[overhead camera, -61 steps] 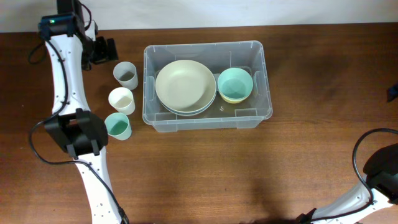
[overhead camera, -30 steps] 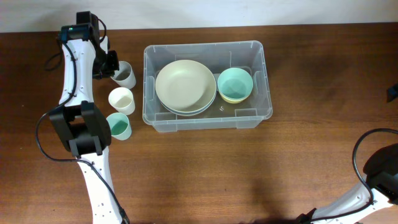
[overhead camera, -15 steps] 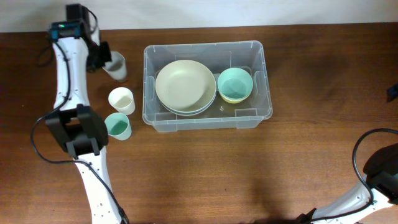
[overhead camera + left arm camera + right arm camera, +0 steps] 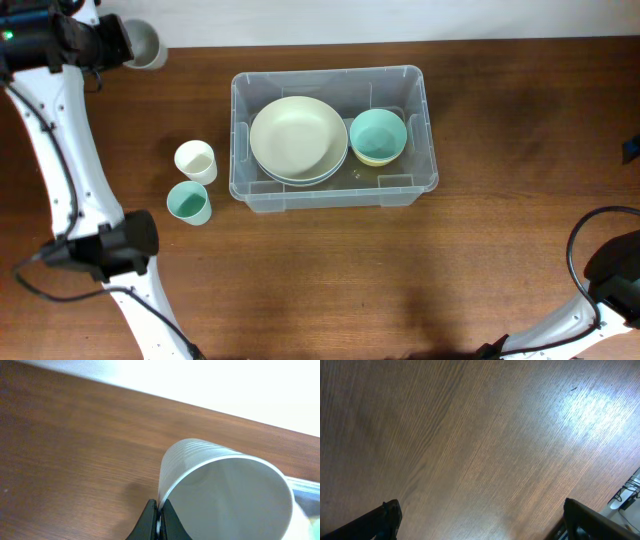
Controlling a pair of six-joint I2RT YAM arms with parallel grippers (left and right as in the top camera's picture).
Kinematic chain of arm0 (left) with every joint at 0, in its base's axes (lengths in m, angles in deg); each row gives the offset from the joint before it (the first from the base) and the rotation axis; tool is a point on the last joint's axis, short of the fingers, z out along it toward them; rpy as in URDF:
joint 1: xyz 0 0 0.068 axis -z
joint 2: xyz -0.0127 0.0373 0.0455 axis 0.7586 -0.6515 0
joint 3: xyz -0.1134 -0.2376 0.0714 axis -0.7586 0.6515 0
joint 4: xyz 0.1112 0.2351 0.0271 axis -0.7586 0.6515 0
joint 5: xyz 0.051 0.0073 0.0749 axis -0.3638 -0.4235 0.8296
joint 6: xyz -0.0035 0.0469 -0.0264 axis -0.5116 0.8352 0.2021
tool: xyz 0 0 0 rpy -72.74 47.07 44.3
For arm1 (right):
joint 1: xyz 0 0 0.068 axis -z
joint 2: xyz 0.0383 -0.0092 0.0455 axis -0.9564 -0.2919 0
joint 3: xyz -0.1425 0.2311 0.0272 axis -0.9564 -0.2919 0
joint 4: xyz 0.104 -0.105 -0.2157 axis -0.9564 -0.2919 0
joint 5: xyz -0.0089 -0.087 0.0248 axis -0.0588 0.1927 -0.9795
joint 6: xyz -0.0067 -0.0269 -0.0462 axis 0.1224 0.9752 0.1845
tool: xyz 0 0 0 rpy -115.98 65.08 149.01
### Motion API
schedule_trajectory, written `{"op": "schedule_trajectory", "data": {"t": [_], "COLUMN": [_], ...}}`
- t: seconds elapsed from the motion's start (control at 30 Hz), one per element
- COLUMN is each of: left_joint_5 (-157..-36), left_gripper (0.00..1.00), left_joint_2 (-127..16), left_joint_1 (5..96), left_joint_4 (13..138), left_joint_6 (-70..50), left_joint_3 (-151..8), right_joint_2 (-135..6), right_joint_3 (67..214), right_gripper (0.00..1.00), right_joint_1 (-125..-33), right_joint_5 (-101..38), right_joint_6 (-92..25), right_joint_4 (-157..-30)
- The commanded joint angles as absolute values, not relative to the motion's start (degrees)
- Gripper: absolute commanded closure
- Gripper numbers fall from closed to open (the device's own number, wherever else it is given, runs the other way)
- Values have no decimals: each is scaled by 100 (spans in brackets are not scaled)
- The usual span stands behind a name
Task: Pack container
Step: 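Lift the grey cup with the left gripper over the bin, then lower the grey cup into the mint-green bowl and open the left gripper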
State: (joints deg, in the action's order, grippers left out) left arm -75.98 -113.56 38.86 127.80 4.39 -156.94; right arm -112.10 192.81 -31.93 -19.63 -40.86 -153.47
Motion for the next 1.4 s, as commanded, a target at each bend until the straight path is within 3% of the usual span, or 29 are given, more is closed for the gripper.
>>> {"op": "schedule_trajectory", "data": {"t": [0.0, 0.23, 0.73, 1.37], "left_joint_5": [-8322, -9238, -9002, -9216], "left_gripper": [99, 99, 99, 99], "left_joint_2": [-11017, -10961, -11100, -12399], "left_joint_1": [4100, 4824, 6798, 7556], "left_joint_4": [12998, 13730, 13811, 13114], "left_joint_6": [756, 1287, 1820, 1779], "left_joint_3": [-15766, -15766, -15585, -14756], "right_joint_2": [-11168, -11168, -11168, -11168], "right_joint_3": [19253, 19253, 19253, 19253], "right_gripper": [1, 1, 1, 1], "right_joint_1": [-3212, -3212, -3212, -3212], "right_joint_5": [-1911, -1911, -1911, -1911], "right_joint_6": [-4086, -4088, -4086, -4086], "right_joint_4": [-15345, -15345, -15345, -15345]}}
